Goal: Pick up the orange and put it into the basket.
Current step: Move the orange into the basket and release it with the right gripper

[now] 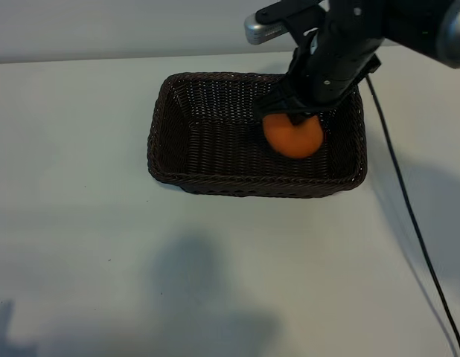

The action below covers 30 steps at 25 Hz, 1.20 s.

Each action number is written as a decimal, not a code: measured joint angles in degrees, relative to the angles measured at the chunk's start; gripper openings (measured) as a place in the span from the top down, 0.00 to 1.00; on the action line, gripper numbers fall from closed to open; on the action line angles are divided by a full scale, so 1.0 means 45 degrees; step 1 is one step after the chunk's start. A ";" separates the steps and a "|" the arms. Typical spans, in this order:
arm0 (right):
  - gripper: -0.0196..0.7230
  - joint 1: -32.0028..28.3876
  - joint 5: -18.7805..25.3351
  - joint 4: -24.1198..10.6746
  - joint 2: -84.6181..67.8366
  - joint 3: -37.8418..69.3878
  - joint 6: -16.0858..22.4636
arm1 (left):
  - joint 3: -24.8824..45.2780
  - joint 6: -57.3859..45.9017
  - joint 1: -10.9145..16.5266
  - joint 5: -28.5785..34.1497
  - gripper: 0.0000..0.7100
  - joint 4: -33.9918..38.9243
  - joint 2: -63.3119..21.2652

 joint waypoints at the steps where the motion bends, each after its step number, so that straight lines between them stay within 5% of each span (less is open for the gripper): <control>1: 0.88 0.0000 0.0017 0.0000 0.0192 -0.0137 0.0000 | 0.0000 0.0000 0.0000 0.0000 0.34 0.0000 0.0000; 30: 0.82 0.0000 0.0002 -0.0015 0.2208 -0.0305 -0.0036 | 0.0000 0.0000 0.0000 0.0000 0.34 0.0000 0.0000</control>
